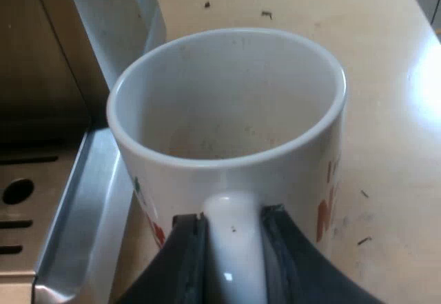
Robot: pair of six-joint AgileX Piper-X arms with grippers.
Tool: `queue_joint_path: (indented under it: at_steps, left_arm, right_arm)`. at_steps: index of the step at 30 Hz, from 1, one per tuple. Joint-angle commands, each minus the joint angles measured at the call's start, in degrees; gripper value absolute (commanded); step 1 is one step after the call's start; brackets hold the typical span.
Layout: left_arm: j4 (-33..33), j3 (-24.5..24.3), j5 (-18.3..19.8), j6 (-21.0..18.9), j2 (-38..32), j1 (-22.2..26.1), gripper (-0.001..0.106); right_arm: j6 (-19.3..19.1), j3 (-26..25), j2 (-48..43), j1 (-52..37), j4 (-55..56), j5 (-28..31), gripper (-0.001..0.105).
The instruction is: Place mug into machine
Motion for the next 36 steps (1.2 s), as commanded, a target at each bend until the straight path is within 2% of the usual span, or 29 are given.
queue_joint_path:
  at_steps: [1, 10, 22, 28, 36]
  left_arm:
    - [-1.1, -0.5, 0.3, 0.2, -0.2, -0.4, 0.079]
    - [-1.1, -0.5, 0.3, 0.2, -0.2, -0.4, 0.079]
    - [-1.1, -0.5, 0.3, 0.2, -0.2, -0.4, 0.079]
    - [-1.1, -0.5, 0.3, 0.2, -0.2, -0.4, 0.079]
    - [-1.1, -0.5, 0.3, 0.2, -0.2, -0.4, 0.079]
  right_arm:
    - [-1.4, -0.7, -5.3, 1.2, 2.5, 0.0, 0.000]
    - [-1.8, -0.7, -17.3, 9.1, 13.2, 1.4, 0.000]
    - [-1.8, -0.8, -27.0, 20.0, 20.7, 4.0, 0.000]
    - [-1.8, -1.2, -30.4, 24.7, 22.8, 4.2, 0.000]
    - [-1.8, -1.2, -29.5, 27.9, 22.8, 4.2, 0.000]
